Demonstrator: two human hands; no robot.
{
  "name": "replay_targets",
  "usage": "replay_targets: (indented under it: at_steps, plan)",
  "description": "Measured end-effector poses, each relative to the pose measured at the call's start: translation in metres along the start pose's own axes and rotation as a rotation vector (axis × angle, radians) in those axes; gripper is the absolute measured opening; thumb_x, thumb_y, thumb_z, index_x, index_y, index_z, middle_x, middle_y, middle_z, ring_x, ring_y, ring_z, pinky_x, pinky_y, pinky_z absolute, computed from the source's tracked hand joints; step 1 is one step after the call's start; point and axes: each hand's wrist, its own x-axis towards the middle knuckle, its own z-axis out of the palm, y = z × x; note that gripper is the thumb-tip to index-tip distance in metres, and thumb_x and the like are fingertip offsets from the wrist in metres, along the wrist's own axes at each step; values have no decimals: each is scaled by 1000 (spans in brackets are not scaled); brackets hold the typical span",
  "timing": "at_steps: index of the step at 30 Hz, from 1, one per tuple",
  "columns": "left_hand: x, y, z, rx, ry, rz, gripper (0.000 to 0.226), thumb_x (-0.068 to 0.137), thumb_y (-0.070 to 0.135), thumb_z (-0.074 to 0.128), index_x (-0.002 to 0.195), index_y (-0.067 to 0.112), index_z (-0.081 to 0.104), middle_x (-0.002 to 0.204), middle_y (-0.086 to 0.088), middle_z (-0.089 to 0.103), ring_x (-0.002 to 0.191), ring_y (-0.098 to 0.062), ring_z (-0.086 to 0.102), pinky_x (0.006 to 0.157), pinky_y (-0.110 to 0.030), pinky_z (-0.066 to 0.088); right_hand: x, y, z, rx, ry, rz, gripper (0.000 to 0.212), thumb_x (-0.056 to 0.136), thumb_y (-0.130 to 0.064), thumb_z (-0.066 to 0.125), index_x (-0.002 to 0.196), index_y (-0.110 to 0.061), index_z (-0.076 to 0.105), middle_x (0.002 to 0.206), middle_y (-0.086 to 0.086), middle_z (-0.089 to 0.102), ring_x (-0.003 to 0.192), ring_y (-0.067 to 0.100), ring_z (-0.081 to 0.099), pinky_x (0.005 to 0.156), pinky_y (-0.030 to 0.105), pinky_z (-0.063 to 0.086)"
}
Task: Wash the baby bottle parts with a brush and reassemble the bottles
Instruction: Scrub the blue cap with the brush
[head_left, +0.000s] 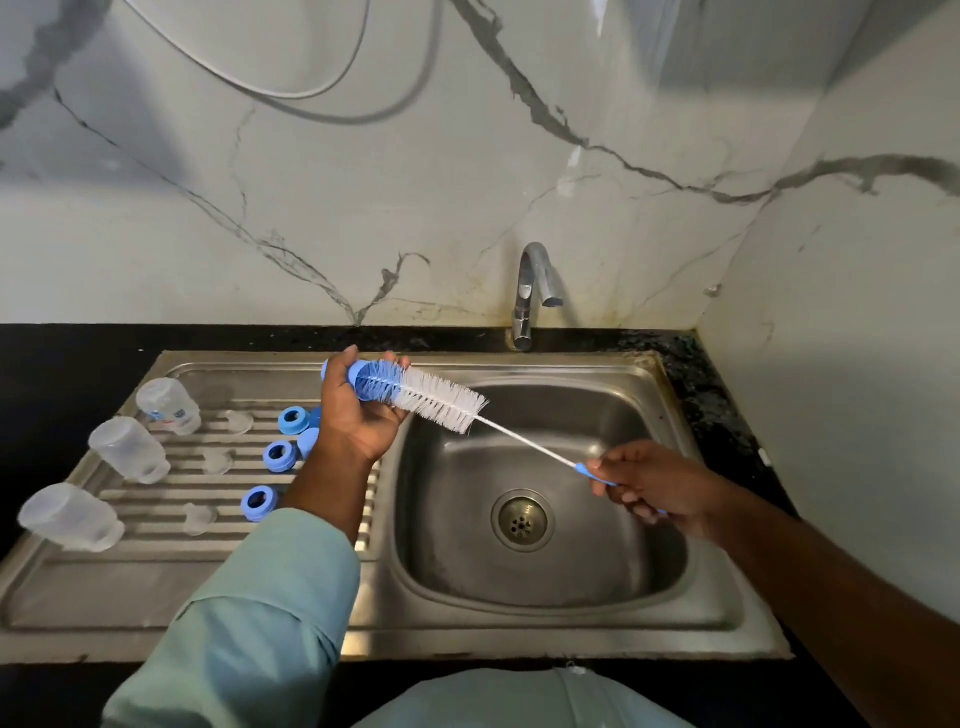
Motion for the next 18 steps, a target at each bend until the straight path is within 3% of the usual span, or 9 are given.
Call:
replay_targets:
  at_steps: [2, 5, 8, 10, 12, 13, 15, 18]
  plan:
    - [1, -1, 6, 4, 2, 14, 20, 90, 33, 61, 90, 13, 57, 78, -2, 66, 84, -19, 66, 90, -36, 51, 1, 6, 7, -53, -2, -54, 32, 94, -27, 57, 65, -12, 61, 48, -4, 42, 43, 7, 37, 45, 19, 32]
    - [6, 0, 8, 22, 108, 55, 24, 90, 34, 66, 98, 13, 58, 82, 0, 65, 80, -17, 65, 80, -37, 53, 0, 9, 17, -433, 289, -328, 16, 83, -31, 72, 73, -22, 63, 62, -11, 54, 58, 4, 49, 58, 21, 39]
    - [13, 1, 1, 38, 181, 100, 50, 82, 42, 76, 119, 12, 59, 105, -5, 68, 90, -20, 69, 81, -42, 57, -3, 10, 24, -750, 400, -638, 14, 79, -35, 74, 83, -26, 63, 75, -18, 56, 69, 6, 55, 62, 21, 44]
    - [14, -1, -3, 131, 195, 142, 49, 84, 46, 73, 118, 15, 57, 112, -7, 68, 97, -23, 69, 85, -46, 57, -3, 6, 23, -756, 523, -812, 10, 83, -33, 69, 85, -23, 69, 79, -12, 66, 72, 7, 60, 64, 23, 48]
    - [15, -5, -6, 270, 194, 160, 40, 88, 49, 66, 115, 21, 54, 110, -6, 67, 99, -24, 68, 84, -45, 56, -1, -5, 14, -741, 623, -738, 17, 90, -32, 64, 80, -19, 68, 68, -6, 63, 65, 11, 59, 59, 28, 47]
    - [14, -7, -6, 315, 181, 155, 40, 89, 50, 64, 116, 22, 53, 112, -7, 66, 102, -25, 67, 86, -46, 55, 2, -11, 7, -777, 594, -588, 26, 93, -35, 59, 75, -18, 65, 62, -5, 57, 62, 14, 56, 57, 29, 45]
    - [16, -8, -6, 371, 149, 135, 41, 90, 49, 63, 119, 23, 52, 114, -8, 62, 107, -26, 64, 93, -49, 52, 8, -13, -4, -881, 318, -270, 39, 95, -41, 52, 67, -16, 62, 57, -4, 52, 63, 20, 58, 60, 28, 42]
    - [22, -10, -13, 316, 160, 90, 45, 85, 52, 68, 114, 20, 54, 102, -8, 59, 95, -23, 63, 91, -47, 53, 5, -12, -3, -828, -75, -226, 43, 93, -42, 54, 57, -19, 60, 55, -6, 54, 57, 14, 58, 62, 28, 46]
